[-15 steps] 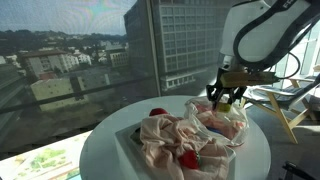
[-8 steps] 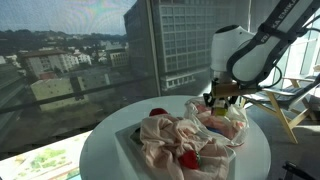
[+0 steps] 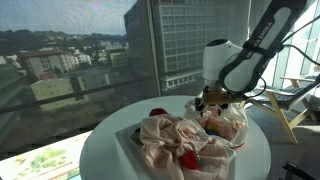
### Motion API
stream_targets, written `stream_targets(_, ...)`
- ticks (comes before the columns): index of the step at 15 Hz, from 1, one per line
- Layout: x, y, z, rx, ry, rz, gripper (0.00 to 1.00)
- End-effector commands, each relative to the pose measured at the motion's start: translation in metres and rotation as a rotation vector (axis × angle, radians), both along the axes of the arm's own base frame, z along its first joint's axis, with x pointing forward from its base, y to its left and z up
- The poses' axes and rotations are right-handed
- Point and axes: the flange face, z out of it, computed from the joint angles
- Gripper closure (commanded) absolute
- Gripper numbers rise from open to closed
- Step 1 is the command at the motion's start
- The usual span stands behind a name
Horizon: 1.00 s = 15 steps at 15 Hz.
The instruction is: Put the items on the container in the plastic except the radish.
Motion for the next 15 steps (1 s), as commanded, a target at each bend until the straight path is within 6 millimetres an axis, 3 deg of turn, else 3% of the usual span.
stream_targets(1, -0.016, 0.025, 0.012, 0.028, -0.014, 0.043, 0.00)
stream_targets(4, -0.038, 0.061, 0.028, 0.048, 0.030, 0.130, 0.00)
stream_targets(10, -0.078, 0.130, 0.105, -0.180, 0.096, 0.275, 0.00)
stream_targets(13, -0.083, 0.159, 0.136, -0.167, 0.046, 0.369, 0.00)
stream_targets(15, -0.080, 0.177, 0.145, -0.078, -0.007, 0.434, 0.00)
